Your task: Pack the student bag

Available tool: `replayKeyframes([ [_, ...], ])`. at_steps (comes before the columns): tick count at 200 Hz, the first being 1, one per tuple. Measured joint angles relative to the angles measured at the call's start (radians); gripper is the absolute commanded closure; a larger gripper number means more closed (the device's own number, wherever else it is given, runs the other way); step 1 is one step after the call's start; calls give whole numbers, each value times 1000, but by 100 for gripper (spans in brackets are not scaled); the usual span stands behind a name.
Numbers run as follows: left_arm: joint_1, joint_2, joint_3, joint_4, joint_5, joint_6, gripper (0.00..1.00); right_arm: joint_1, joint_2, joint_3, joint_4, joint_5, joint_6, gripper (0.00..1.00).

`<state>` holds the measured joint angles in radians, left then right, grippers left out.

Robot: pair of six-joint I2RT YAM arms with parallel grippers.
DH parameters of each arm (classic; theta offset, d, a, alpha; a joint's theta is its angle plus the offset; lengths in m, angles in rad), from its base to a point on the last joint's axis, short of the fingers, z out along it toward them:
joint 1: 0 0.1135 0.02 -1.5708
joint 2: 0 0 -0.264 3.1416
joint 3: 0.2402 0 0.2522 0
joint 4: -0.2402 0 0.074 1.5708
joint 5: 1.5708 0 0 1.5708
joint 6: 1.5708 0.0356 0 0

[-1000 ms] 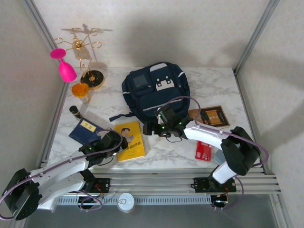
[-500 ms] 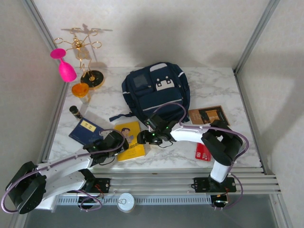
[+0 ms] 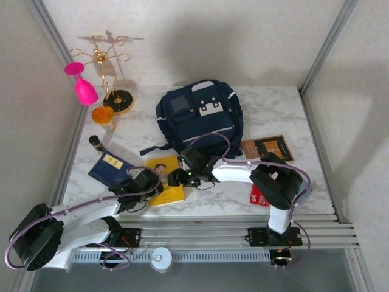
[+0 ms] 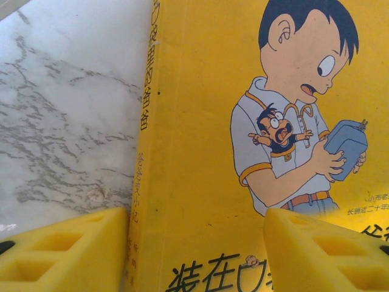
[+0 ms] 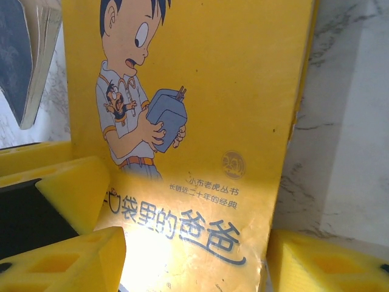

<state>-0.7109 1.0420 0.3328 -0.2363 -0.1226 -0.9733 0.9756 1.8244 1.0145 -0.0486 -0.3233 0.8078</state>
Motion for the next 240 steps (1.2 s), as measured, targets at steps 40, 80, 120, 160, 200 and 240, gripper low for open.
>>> replayKeyframes([
  [40,0,0,-3,1,-6,0,43,0,-3,4,-1,-14,13,36],
  [80,0,-2,-8,8,-10,0,43,0,-33,18,-23,-20,19,37],
  [120,0,-3,-10,9,-12,0,44,0,-61,20,-23,-27,19,40],
  [160,0,-3,-10,10,-13,0,44,0,-68,20,-22,-29,21,49],
  [200,0,-3,-10,10,-13,0,44,0,-68,20,-23,-24,18,63],
  [240,0,-8,-14,16,-13,0,44,0,-68,20,-22,-18,11,82],
])
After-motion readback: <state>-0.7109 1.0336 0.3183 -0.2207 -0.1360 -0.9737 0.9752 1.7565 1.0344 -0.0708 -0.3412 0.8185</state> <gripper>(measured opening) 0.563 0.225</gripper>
